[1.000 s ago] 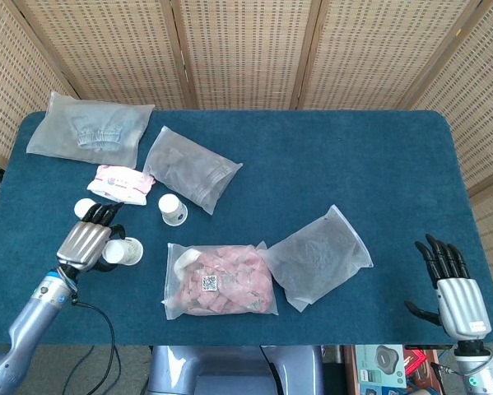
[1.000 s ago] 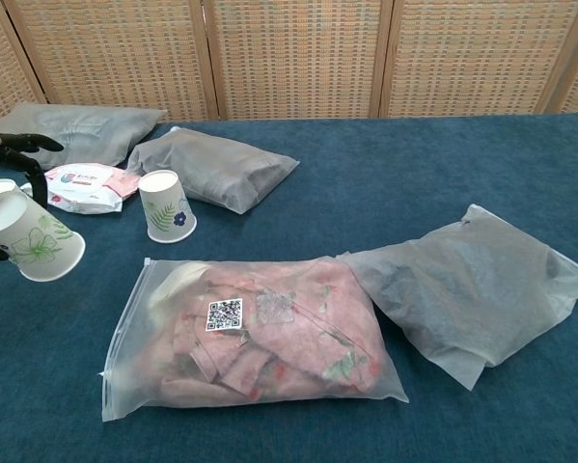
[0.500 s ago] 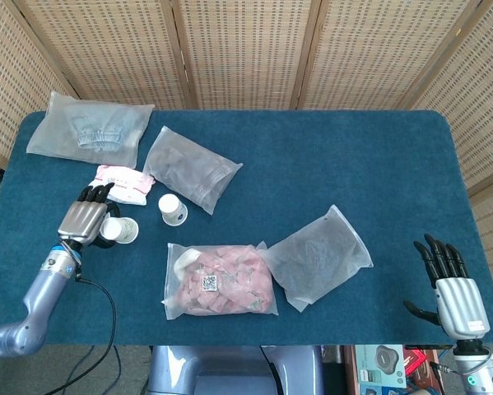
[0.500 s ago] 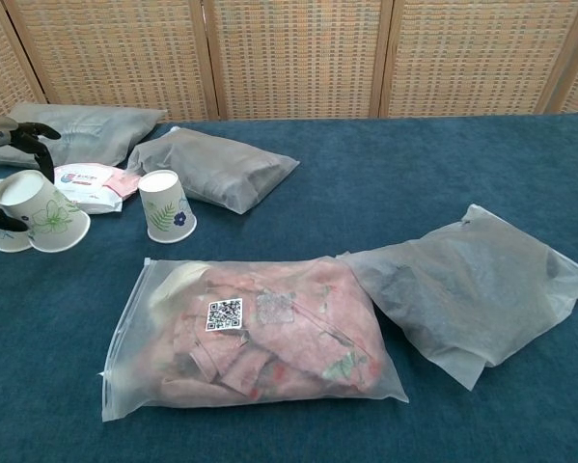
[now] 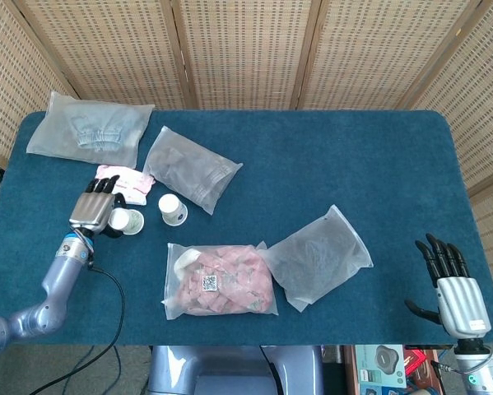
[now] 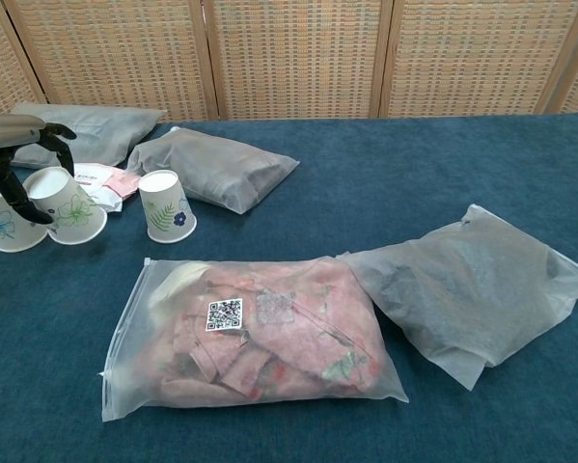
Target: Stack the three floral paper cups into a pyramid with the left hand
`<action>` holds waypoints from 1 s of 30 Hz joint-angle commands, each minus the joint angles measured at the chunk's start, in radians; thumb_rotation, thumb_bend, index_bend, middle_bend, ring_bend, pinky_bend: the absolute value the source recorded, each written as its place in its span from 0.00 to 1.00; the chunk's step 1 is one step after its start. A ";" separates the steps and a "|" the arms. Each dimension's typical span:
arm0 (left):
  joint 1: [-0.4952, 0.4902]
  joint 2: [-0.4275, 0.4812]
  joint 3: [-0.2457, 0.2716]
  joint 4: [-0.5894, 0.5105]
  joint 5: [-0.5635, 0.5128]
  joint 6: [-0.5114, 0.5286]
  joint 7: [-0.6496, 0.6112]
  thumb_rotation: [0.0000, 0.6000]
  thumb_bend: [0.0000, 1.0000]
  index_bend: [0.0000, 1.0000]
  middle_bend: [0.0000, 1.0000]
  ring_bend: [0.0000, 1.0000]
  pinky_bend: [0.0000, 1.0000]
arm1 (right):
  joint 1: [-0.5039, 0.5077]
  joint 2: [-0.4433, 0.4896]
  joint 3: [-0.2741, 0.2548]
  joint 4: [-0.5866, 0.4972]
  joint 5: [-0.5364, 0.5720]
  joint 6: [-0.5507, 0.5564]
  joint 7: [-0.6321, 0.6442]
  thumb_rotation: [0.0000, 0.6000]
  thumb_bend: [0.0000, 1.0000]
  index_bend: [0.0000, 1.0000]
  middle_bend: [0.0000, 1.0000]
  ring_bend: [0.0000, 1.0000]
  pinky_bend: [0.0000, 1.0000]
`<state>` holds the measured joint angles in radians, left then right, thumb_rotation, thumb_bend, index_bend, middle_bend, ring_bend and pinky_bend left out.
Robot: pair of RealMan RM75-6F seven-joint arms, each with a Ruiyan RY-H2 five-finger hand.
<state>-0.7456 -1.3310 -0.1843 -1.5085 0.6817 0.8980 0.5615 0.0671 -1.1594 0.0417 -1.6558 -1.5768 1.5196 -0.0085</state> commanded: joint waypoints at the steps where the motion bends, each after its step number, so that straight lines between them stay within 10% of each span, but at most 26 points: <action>1: -0.031 -0.022 -0.004 0.026 -0.046 0.001 0.030 1.00 0.19 0.43 0.00 0.00 0.00 | 0.001 0.000 0.000 0.000 0.002 -0.002 0.001 1.00 0.09 0.00 0.00 0.00 0.00; 30: -0.127 -0.175 -0.011 0.191 -0.192 -0.012 0.039 1.00 0.19 0.43 0.00 0.00 0.00 | 0.009 -0.007 0.005 0.015 0.024 -0.023 0.000 1.00 0.09 0.00 0.00 0.00 0.00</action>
<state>-0.8730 -1.5057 -0.1947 -1.3180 0.4878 0.8855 0.6017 0.0764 -1.1664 0.0469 -1.6407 -1.5531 1.4964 -0.0089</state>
